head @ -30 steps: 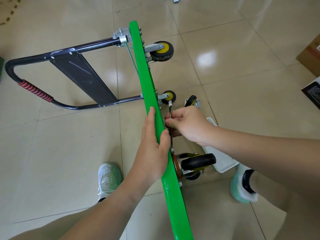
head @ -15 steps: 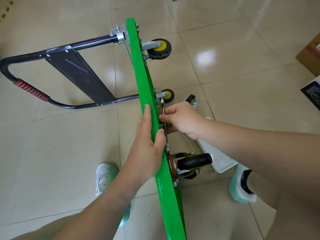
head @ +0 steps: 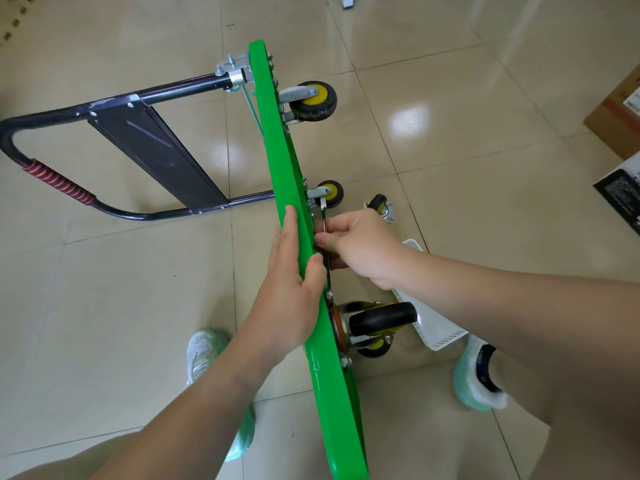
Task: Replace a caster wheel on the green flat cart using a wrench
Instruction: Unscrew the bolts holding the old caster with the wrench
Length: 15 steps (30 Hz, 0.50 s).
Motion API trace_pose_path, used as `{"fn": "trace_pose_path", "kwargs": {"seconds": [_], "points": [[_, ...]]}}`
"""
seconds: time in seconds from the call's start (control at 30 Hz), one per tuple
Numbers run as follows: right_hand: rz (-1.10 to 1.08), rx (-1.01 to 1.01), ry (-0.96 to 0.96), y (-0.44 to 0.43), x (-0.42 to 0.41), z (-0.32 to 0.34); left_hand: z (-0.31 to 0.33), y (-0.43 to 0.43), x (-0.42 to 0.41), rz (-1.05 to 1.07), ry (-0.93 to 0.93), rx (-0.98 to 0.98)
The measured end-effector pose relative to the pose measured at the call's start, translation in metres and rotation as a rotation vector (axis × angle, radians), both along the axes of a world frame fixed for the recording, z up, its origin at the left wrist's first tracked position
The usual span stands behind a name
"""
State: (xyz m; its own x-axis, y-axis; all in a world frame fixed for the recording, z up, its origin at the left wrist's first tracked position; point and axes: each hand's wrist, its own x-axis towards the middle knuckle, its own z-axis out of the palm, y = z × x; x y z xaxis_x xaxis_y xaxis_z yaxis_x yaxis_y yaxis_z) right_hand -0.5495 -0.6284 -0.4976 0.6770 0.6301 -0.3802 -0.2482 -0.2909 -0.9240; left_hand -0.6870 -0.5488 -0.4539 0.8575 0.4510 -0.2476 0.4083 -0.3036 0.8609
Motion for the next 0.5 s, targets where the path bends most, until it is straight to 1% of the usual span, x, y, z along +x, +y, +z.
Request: {"fn": "trace_pose_path", "kwargs": {"seconds": [0.13, 0.4, 0.5], "points": [[-0.045, 0.006, -0.012, -0.0036, -0.0039, -0.0034, 0.0001, -0.0014, 0.0021, -0.004, 0.003, -0.009], [-0.022, 0.019, -0.049, -0.0049, -0.0062, -0.0016, 0.0028, 0.0007, 0.0004, 0.016, 0.024, -0.002], [-0.026, 0.01, -0.105, -0.0081, -0.009, 0.0024, 0.0052, -0.0001, 0.0007, 0.011, 0.013, 0.002]]}}
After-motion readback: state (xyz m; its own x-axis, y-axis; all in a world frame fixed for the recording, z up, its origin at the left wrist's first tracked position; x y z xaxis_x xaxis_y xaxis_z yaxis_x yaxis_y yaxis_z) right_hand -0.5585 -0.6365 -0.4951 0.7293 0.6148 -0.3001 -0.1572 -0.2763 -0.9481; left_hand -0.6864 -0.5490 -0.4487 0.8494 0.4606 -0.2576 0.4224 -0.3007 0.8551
